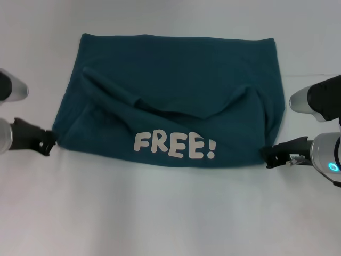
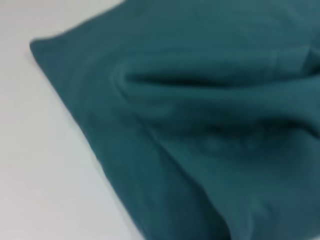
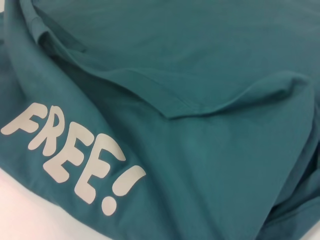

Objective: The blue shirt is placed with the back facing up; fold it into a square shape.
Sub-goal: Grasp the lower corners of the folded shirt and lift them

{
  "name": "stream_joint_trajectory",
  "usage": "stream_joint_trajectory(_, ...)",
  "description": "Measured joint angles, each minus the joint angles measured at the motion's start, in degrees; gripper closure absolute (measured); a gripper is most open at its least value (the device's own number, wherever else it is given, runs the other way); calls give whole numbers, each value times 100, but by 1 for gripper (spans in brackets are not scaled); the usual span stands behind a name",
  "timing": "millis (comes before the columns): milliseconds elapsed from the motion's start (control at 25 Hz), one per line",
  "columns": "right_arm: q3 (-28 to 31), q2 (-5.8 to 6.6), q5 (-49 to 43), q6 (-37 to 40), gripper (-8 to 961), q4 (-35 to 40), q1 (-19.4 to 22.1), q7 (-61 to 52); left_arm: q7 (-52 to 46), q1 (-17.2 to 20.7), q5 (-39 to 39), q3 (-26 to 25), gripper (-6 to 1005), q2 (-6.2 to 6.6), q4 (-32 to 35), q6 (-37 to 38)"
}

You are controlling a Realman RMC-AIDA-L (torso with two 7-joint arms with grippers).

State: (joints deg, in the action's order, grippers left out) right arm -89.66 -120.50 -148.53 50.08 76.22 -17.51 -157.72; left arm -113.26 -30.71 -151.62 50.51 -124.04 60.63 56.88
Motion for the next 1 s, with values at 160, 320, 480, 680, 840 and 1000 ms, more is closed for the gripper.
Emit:
stream_joint_trajectory(160,32,3,-2,-6,930,-16,-48,-22,-95,-79,-45,241,923,6,171,94)
stream_joint_trajectory(320,69,8,-31,-10,930,-39,-98,-54,-168,-303,-118,348,919,37,61,241)
stream_joint_trajectory(480,112,12,-31,-18,930,-109,-143,-57,-132,-512,-105,334,796,107,-113,404)
stream_joint_trajectory(680,137,19,-28,-62,930,-154,-163,-58,-153,-706,-126,317,573,240,-432,365)
stream_joint_trajectory(840,155,18,-33,-113,930,-204,-176,-58,-177,-893,-134,291,383,426,-997,139)
stream_joint_trajectory(1000,165,24,-27,-134,930,-239,-211,-58,-144,-946,-143,287,341,465,-1224,-60)
